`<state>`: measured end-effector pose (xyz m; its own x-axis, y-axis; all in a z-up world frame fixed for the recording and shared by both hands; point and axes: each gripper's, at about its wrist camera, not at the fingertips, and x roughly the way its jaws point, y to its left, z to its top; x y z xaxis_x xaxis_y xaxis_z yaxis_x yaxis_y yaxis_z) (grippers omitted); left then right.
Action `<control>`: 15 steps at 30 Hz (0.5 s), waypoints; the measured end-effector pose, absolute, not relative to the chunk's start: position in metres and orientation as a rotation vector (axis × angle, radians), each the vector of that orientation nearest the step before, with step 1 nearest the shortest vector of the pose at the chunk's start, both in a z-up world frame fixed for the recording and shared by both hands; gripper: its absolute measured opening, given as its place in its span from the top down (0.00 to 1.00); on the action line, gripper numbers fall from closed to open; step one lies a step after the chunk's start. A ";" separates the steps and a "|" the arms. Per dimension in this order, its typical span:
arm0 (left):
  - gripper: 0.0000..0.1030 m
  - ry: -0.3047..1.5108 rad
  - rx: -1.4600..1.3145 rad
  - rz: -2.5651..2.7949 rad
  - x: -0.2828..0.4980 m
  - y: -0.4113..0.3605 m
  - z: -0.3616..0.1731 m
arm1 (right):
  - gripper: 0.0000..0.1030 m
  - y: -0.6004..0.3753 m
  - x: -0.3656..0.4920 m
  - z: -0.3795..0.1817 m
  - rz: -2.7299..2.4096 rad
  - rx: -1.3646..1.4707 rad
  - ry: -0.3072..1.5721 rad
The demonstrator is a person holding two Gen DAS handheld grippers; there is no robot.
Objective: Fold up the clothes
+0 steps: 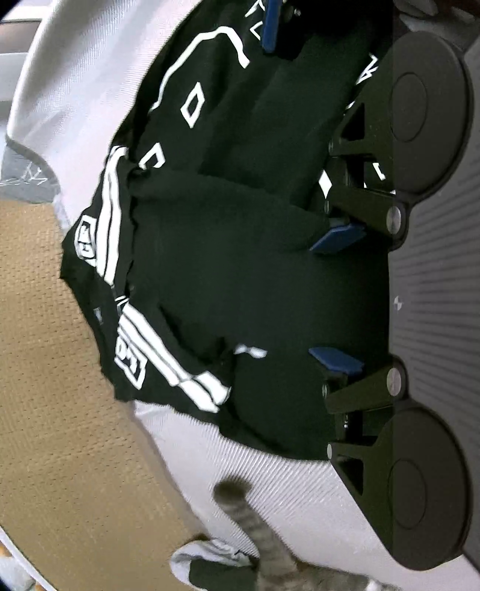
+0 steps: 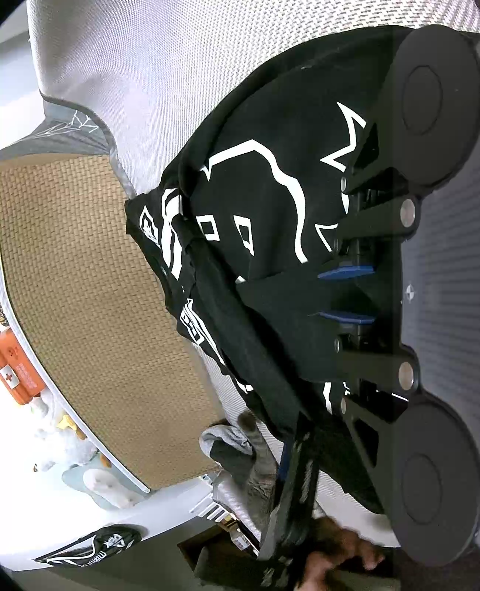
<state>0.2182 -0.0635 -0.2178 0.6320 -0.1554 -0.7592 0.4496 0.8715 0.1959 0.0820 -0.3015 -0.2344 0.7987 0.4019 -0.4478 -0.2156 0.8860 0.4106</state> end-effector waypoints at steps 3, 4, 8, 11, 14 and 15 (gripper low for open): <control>0.42 0.847 0.289 -0.297 0.219 -0.063 -0.232 | 0.78 -0.300 0.082 -0.232 0.333 0.337 0.558; 0.42 0.851 0.268 -0.281 0.218 -0.062 -0.233 | 0.78 -0.299 0.081 -0.231 0.330 0.325 0.562; 0.44 0.864 0.293 -0.271 0.217 -0.067 -0.232 | 0.65 -0.298 0.076 -0.223 0.294 0.263 0.563; 0.43 0.887 0.286 -0.299 0.222 -0.063 -0.231 | 0.62 -0.304 0.071 -0.217 0.249 0.216 0.560; 0.42 0.880 0.303 -0.326 0.221 -0.060 -0.232 | 0.60 -0.319 0.064 -0.209 0.199 0.217 0.536; 0.42 0.872 0.320 -0.332 0.219 -0.060 -0.232 | 0.57 -0.325 0.062 -0.206 0.165 0.221 0.532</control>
<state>0.2185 -0.0603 -0.2320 0.5988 -0.1520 -0.7863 0.4095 0.9019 0.1375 0.0622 -0.3252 -0.2061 0.8492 0.2124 -0.4834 -0.0985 0.9631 0.2503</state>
